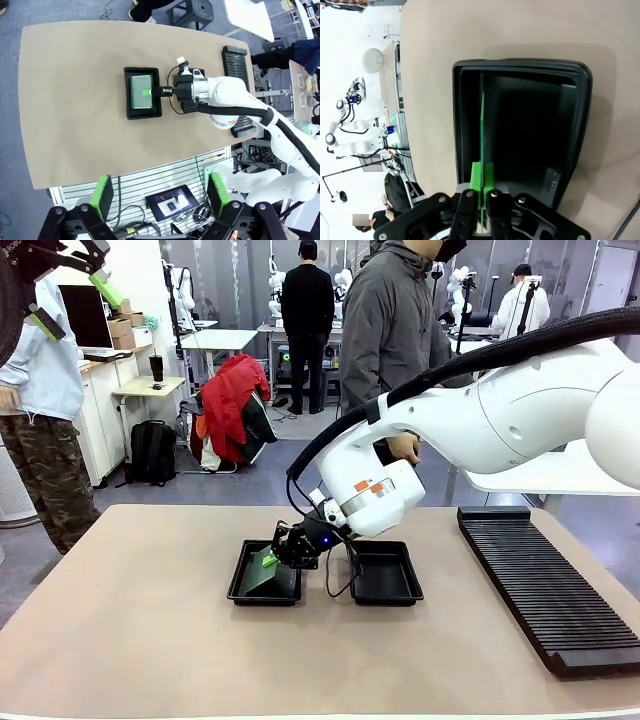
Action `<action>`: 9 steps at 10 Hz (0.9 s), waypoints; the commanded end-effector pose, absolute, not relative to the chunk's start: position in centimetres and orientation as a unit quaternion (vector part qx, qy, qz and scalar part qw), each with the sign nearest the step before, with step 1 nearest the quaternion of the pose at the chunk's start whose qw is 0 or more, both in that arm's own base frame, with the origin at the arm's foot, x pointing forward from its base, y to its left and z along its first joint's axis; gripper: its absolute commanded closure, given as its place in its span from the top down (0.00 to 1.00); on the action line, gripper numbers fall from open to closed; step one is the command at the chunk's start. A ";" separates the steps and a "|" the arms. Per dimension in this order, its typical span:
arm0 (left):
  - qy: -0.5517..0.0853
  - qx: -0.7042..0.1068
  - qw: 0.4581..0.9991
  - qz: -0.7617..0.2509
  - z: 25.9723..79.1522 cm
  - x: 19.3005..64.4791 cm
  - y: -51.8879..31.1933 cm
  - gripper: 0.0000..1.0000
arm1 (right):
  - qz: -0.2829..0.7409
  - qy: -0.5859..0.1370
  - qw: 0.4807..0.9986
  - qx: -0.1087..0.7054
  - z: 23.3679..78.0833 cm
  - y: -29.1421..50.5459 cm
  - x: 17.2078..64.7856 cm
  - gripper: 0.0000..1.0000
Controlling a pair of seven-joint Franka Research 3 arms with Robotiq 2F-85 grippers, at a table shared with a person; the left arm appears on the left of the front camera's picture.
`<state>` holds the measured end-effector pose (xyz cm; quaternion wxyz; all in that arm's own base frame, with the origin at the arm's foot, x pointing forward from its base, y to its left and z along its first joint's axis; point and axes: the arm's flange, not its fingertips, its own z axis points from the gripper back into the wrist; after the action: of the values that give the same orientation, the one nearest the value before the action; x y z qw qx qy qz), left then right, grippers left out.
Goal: Inspect and transfer BCBs to ESD trays.
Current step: Pick up the Blank PCB from the PCB Rack and place it in the left ESD tray.
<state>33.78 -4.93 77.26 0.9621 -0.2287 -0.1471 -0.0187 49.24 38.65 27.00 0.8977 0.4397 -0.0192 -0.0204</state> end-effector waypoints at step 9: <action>-0.149 -0.233 0.961 -0.020 77.1 33.8 -4.8 1.00 | -0.013 -0.008 0.918 0.396 29.0 40.4 49.4 0.15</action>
<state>33.78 -4.93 77.26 0.9621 -0.2287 -0.1471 -0.0187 48.97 39.51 27.50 0.9074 0.4200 -0.0077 -0.0090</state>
